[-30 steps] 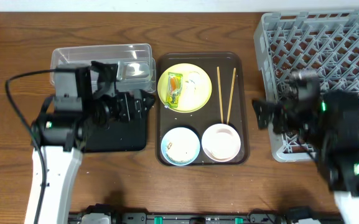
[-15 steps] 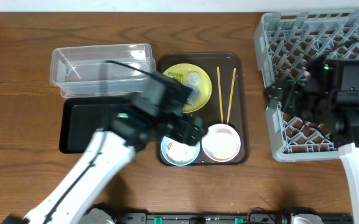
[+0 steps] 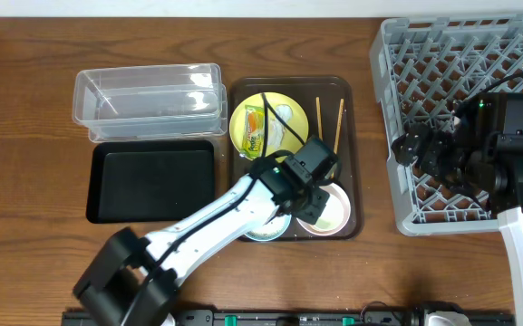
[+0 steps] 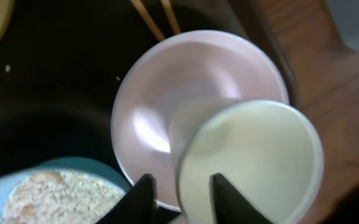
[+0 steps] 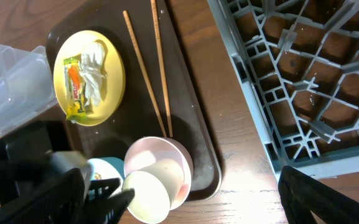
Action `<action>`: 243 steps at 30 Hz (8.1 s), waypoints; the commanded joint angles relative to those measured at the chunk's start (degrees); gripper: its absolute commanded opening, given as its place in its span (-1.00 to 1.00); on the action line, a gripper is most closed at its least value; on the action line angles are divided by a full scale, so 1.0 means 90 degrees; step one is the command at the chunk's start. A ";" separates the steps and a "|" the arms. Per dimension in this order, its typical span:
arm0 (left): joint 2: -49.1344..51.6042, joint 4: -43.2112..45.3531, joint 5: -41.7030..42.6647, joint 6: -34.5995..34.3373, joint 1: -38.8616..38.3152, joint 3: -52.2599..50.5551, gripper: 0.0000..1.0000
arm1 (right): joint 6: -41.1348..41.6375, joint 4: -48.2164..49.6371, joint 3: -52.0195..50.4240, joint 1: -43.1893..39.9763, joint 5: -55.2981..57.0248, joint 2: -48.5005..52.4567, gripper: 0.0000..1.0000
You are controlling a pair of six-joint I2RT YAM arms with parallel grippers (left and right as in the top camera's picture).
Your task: Sort waste into correct bins and load items into the dishwasher rack
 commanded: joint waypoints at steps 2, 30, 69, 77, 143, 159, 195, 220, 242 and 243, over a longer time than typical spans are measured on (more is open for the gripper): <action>0.0257 0.0051 -0.0158 0.0010 0.0002 0.0136 -0.63 | 0.0066 0.0019 0.0134 -0.0029 -0.0053 -0.0019 0.95; -0.1644 -0.0189 0.8789 -0.0209 0.5173 0.0682 -0.88 | -0.2171 0.3252 0.0131 0.1734 -0.4505 0.0172 0.80; -0.1656 -0.0165 0.8490 -0.0253 0.5173 0.0682 0.33 | -0.1717 0.3912 0.0131 0.1001 -0.4473 0.0546 0.02; -0.1656 -0.0168 0.8063 -0.0253 0.5170 0.0682 0.36 | -0.0930 0.1146 0.0134 -0.0078 -0.0117 -0.0034 0.03; -0.1656 -0.1224 0.5357 0.0384 0.3764 0.0653 0.43 | 0.0287 -0.0925 0.0267 -0.0172 0.2144 0.1880 0.16; -0.1579 -0.1435 0.0240 0.0376 0.2441 0.0653 0.35 | -0.0831 0.0342 0.0947 -0.0238 -0.1324 0.1166 0.79; 0.2025 0.2815 -0.0289 0.0631 0.2200 0.0673 -0.88 | -0.0359 0.0520 0.0896 0.0680 -0.1044 0.0908 0.75; -0.0357 0.1523 0.0041 0.0612 0.4218 0.0724 0.33 | -0.0364 0.0461 0.0896 0.0682 -0.1039 0.0908 0.79; 0.2096 0.1979 -0.0687 0.1234 0.2603 0.0563 -0.52 | -0.0362 0.0425 0.0896 0.0680 -0.0998 0.0908 0.79; 0.2091 0.1982 -0.0682 0.1234 0.2601 0.0568 -0.63 | -0.0362 0.0423 0.0896 0.0680 -0.0998 0.0908 0.80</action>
